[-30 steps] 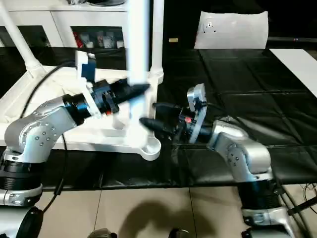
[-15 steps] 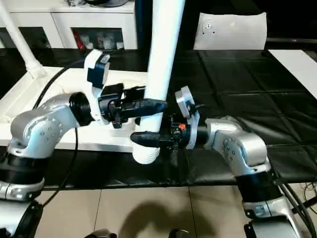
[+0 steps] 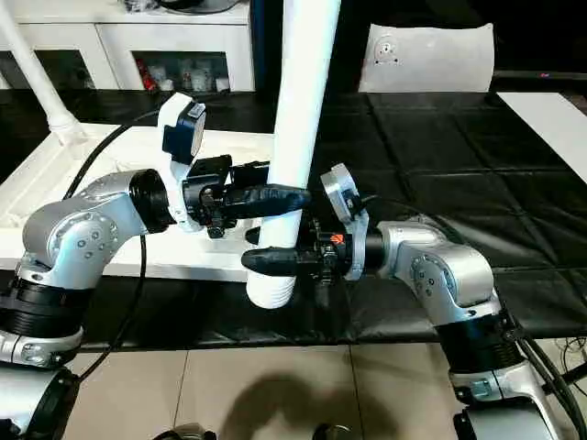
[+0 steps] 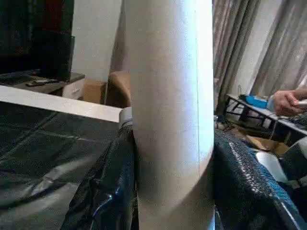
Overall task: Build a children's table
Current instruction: Pick table leg
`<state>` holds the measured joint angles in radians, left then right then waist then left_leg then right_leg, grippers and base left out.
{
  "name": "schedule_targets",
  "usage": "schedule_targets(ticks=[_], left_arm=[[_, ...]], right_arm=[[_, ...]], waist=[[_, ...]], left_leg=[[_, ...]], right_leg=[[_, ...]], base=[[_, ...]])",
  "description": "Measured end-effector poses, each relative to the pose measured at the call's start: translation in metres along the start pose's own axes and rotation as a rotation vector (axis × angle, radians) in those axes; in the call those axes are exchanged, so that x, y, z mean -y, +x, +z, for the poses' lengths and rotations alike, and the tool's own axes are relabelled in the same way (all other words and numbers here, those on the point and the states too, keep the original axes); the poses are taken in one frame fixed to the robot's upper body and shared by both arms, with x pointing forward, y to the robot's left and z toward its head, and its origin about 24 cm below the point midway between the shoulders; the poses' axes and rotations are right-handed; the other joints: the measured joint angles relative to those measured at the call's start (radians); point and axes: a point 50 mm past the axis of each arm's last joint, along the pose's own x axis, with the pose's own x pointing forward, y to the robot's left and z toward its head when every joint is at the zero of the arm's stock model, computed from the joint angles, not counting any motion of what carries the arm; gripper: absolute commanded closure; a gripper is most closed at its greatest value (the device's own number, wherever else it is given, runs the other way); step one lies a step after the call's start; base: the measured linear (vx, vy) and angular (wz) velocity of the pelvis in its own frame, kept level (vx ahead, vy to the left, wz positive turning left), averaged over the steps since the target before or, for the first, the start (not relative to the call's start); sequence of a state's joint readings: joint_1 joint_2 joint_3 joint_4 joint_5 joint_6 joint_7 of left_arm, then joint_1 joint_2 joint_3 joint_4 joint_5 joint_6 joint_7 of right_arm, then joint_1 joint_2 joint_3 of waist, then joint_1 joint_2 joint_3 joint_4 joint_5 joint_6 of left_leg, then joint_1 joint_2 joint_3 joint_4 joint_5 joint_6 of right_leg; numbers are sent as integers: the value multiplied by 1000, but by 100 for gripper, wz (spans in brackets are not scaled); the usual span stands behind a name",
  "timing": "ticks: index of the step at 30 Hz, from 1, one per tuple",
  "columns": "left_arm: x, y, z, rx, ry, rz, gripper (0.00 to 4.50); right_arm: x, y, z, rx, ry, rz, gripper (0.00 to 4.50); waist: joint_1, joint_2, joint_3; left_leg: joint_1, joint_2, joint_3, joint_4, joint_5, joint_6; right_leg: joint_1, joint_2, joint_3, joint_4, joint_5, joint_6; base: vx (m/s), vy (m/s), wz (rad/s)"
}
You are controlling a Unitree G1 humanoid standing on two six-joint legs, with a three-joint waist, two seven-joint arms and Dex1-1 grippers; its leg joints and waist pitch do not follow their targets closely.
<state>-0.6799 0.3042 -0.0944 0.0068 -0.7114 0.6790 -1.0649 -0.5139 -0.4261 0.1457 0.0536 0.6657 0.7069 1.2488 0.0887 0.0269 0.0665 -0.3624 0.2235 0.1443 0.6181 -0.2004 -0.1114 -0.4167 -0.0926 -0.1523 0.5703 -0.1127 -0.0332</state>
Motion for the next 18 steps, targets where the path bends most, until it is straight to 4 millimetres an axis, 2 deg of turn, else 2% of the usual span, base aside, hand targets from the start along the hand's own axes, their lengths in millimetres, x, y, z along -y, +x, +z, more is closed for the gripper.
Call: schedule_targets(ticks=[3, 4, 8, 9, 12, 14, 18], left_arm=[[-1, -1, 0, 4, -4, 11, 263], [-1, -1, 1, 7, -7, 16, 207], [-4, -3, 4, 35, -8, 80, 186], [-4, -4, 5, 38, 1, 94, 156], [-4, -5, 6, 33, 41, 146, 145], [-5, -7, 5, 27, 51, 189, 118], [-8, -8, 1, 34, 56, 306, 114]], right_arm=[[1, 1, 0, 2, -13, -12, 249], [1, 1, 1, 6, -16, -15, 250], [4, 6, -1, 20, -29, -61, 252], [5, 8, -4, 16, -30, -85, 255], [10, 13, -5, 19, -63, -166, 257], [14, 15, -6, 23, -75, -213, 257], [23, 18, -10, 37, -82, -327, 257]], waist=[[0, 0, 0], [0, 0, 0], [-1, 0, 0], [-2, 0, 0], [-2, 0, 0], [-2, 0, 0], [-1, 0, 0]], left_leg=[[0, 0, 0, 0, 0, 0], [0, 0, 0, 0, 0, 0], [0, 0, 0, 0, 0, 0], [0, 0, 0, 0, 0, 0], [0, 0, 0, 0, 0, 0], [0, 0, 0, 0, 0, 0], [-1, 0, 0, 0, 0, 0]], right_leg=[[0, 0, 0, 0, 0, 0], [0, 0, 0, 0, 0, 0], [0, 0, 0, 0, 0, 0], [0, 0, 0, 0, 0, 0], [0, 0, 0, 0, 0, 0], [0, 0, 0, 0, 0, 0], [0, 0, 0, 0, 0, 0]], base=[[0, 0, 0], [0, 0, 0], [0, 0, 0], [0, 0, 0], [0, 0, 0], [0, 0, 0], [0, 0, 0]])
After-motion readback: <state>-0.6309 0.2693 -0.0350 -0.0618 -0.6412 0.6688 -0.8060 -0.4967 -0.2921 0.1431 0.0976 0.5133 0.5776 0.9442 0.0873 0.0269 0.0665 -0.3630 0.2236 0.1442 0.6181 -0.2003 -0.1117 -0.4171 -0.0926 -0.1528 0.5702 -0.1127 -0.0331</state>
